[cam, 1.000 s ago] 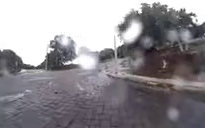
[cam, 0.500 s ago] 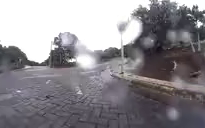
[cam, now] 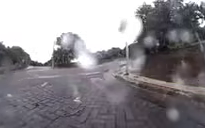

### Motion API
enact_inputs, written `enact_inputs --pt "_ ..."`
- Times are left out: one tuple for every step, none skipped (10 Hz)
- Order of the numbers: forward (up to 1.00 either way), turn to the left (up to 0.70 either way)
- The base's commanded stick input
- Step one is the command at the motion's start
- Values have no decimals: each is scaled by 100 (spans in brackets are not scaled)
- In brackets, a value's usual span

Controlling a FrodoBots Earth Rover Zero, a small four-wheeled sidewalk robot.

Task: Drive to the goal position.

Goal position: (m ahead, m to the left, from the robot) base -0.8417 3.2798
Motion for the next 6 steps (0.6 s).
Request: enact_inputs --pt "85 27" --pt "85 27" --pt "85 27" --pt "85 27" --pt "85 27" --pt "85 0"
